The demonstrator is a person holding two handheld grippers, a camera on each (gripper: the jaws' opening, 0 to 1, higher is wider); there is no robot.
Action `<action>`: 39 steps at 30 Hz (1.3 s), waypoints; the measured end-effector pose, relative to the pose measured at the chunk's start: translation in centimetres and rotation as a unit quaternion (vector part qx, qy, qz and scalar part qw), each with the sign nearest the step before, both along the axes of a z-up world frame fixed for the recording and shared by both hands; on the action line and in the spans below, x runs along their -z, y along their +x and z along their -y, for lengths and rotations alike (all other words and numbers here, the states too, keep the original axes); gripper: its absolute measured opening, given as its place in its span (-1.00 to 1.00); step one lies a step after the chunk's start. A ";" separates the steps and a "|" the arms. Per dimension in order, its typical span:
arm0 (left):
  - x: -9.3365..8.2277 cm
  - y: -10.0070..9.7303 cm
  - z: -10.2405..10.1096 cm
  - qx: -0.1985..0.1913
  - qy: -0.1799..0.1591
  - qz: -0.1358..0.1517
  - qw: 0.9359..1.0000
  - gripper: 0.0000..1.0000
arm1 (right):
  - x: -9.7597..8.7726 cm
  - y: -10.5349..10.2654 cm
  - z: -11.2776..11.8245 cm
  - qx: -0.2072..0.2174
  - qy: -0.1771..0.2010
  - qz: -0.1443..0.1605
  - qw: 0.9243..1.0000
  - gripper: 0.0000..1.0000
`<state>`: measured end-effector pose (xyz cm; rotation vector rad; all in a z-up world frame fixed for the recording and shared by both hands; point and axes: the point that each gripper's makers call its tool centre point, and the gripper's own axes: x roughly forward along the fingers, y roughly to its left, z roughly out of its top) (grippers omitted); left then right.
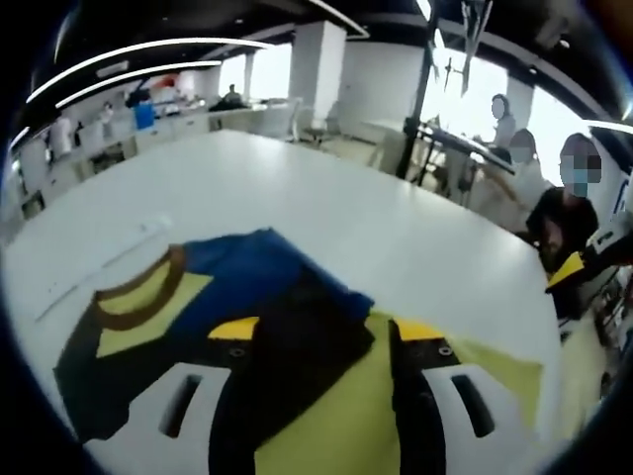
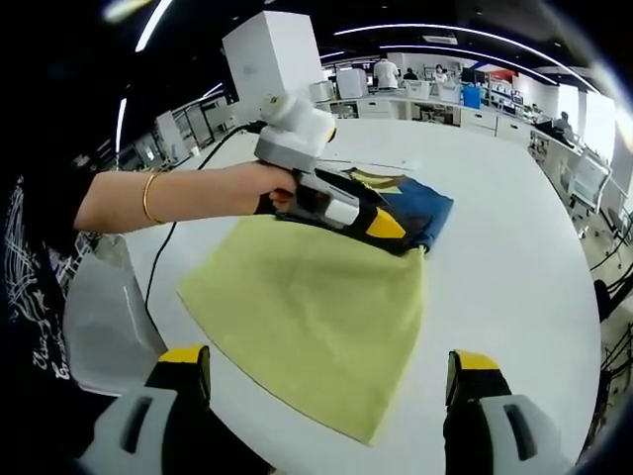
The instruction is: Fold the garment on the visible template until the final outline fits inside the template.
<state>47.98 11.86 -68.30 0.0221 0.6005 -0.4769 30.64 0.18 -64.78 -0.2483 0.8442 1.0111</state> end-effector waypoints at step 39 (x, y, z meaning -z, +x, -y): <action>-1.1 -5.5 -18.8 -0.187 0.076 0.024 0.979 -0.40 | 0.1 0.2 -2.1 -0.024 0.003 0.001 1.000 0.99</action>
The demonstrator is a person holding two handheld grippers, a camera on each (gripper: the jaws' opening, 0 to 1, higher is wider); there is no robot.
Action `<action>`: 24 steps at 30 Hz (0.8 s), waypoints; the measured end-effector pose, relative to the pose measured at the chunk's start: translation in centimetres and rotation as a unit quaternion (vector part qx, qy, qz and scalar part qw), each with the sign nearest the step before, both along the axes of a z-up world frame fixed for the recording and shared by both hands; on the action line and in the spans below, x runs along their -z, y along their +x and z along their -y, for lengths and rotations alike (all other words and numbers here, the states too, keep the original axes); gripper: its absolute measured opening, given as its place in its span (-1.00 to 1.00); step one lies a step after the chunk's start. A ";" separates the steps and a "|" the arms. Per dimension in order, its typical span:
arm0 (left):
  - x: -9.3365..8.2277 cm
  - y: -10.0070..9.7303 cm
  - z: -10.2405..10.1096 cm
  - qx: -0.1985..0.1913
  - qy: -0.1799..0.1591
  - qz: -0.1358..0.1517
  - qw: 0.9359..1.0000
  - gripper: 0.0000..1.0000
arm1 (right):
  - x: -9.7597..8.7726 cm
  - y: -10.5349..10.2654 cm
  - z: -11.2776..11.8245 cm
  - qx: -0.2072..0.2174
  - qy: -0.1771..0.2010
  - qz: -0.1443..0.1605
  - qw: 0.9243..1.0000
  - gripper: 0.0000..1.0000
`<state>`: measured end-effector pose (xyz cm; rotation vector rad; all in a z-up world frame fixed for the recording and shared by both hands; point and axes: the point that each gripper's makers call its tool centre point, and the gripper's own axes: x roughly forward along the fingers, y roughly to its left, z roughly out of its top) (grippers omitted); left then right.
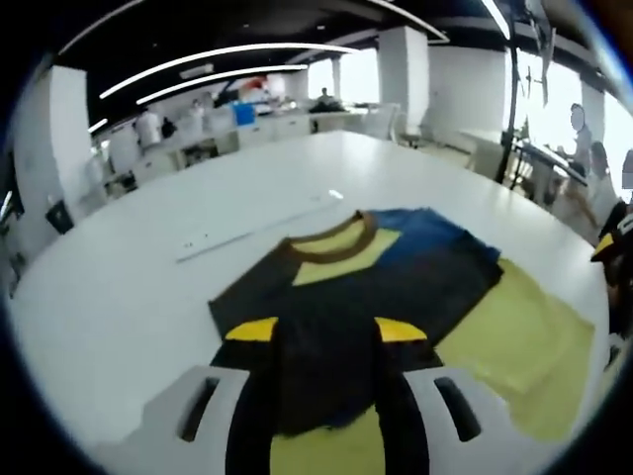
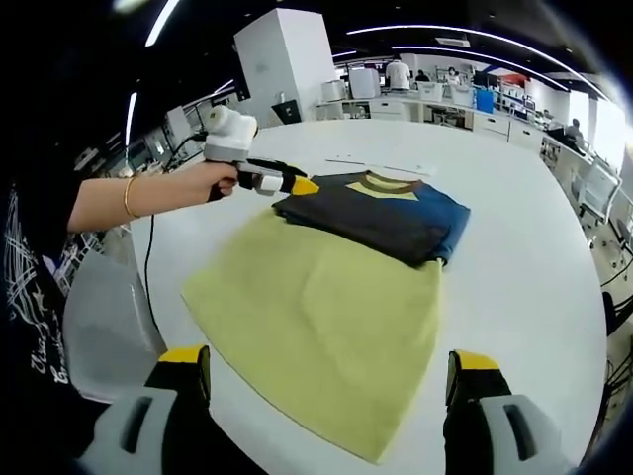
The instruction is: Fold the garment on the visible template until the final outline fits inside the template.
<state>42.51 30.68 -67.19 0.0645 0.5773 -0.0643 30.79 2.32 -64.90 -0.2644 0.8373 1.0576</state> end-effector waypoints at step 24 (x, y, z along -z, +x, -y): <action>2.5 -4.7 -4.8 -0.055 -0.019 -0.028 0.998 -0.73 | 0.2 0.0 -0.4 -0.001 -0.001 -0.003 1.000 0.99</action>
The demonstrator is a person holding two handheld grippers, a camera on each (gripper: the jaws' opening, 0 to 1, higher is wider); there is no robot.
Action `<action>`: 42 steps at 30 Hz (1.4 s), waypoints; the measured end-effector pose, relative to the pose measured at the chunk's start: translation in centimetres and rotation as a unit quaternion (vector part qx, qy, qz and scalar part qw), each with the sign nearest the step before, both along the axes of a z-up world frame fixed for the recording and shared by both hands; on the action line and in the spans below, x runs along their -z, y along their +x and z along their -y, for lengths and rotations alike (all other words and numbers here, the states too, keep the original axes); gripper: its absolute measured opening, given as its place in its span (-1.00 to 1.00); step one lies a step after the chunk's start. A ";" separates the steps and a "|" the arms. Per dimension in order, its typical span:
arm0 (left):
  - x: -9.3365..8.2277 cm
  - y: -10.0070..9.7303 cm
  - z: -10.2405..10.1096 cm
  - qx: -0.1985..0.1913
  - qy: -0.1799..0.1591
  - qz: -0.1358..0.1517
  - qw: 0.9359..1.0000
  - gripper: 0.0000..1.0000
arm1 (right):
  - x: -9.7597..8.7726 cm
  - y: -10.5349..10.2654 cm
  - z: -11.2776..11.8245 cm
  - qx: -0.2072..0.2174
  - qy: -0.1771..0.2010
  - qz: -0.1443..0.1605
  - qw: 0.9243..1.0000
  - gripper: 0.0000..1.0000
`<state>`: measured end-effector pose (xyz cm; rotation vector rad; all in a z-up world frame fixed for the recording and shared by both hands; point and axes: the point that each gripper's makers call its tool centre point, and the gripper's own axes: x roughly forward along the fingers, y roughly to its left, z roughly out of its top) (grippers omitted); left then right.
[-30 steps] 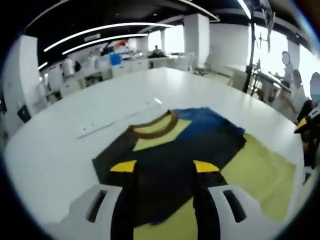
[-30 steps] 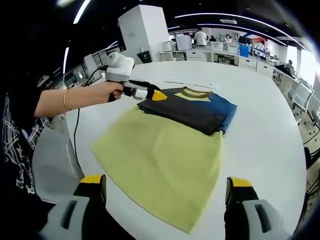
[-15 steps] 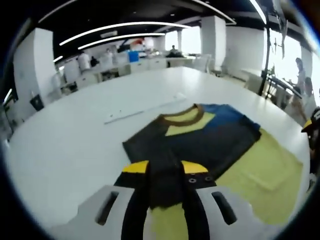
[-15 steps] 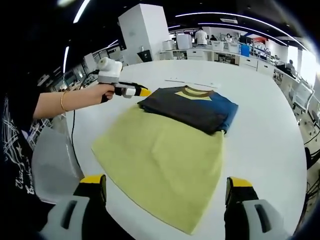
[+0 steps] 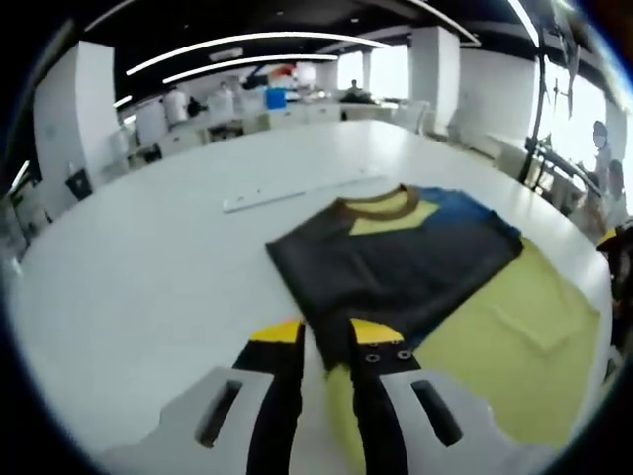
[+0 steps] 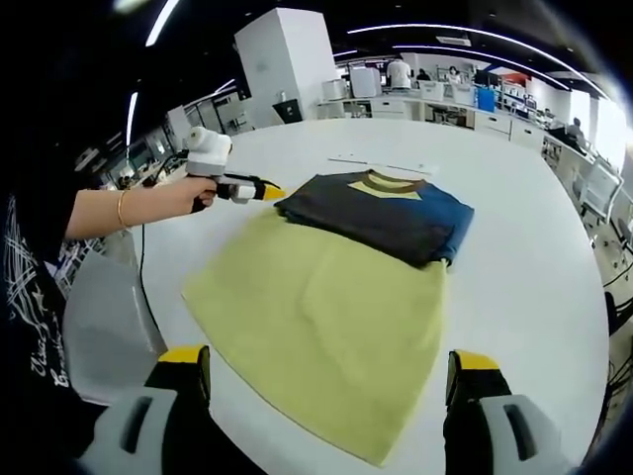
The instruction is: Fold the garment on the visible template until the final outline fits inside the template.
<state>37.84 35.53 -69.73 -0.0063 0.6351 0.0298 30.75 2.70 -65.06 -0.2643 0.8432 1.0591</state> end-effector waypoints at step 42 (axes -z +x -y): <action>1.2 -2.3 0.5 0.008 -0.004 -0.002 1.000 -0.26 | 0.6 0.6 0.3 0.024 0.004 -0.004 1.000 0.99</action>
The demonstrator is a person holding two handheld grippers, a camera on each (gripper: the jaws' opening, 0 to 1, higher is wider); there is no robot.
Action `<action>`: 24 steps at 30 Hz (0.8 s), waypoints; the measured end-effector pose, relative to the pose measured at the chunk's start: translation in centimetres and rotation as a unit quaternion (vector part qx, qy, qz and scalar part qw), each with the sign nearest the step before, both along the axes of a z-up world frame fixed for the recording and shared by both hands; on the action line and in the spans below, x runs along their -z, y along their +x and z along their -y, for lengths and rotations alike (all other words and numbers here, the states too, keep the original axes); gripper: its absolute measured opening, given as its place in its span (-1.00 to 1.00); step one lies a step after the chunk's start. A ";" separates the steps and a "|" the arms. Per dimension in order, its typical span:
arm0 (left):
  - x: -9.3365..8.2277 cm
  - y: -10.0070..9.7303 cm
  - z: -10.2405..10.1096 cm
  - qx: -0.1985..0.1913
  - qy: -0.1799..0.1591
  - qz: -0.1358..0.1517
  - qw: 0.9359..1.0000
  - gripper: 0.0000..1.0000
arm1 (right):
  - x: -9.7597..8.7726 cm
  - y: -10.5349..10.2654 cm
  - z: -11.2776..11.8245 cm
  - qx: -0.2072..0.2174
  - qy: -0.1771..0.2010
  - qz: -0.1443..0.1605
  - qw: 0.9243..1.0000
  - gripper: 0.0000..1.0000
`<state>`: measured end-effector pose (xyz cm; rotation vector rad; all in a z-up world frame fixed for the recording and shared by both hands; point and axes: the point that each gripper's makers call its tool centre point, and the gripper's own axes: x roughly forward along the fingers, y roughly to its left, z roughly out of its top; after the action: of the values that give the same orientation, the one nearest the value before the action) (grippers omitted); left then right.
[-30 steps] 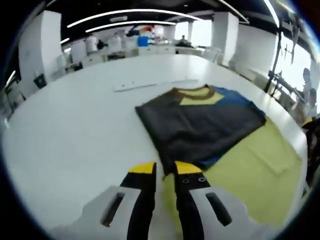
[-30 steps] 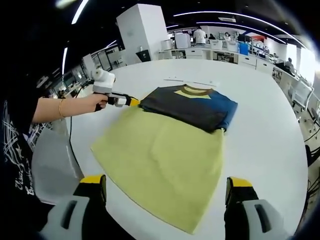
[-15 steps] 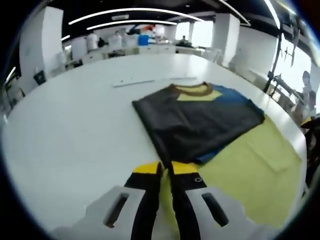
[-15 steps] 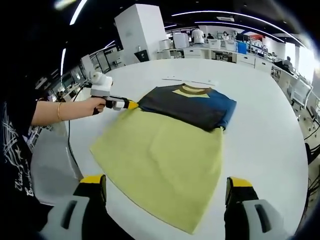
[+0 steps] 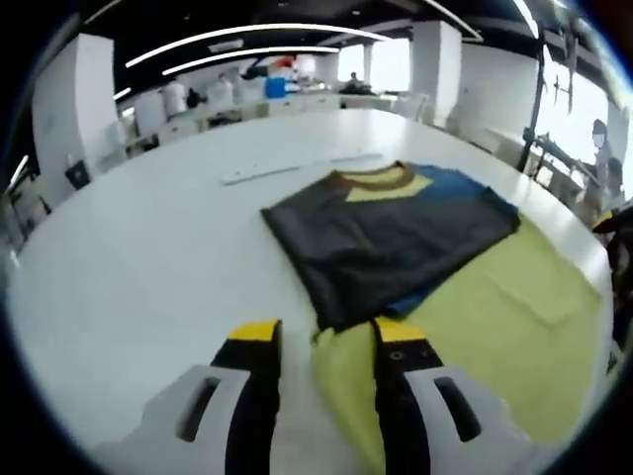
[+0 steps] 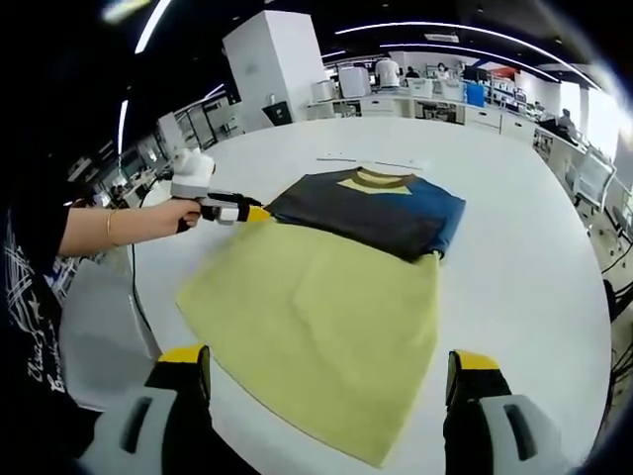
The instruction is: Fold the garment on the visible template until the final outline fits inside the template.
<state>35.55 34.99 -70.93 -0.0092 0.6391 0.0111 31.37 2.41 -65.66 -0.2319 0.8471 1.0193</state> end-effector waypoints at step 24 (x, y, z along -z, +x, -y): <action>-2.3 -5.8 1.9 0.061 -0.017 -0.013 0.998 0.68 | 0.3 1.4 2.0 0.042 -0.001 0.019 0.999 0.99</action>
<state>29.71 33.14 -68.64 -0.0025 0.6643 -0.1171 32.79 0.43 -65.92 -0.2140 0.8167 0.9326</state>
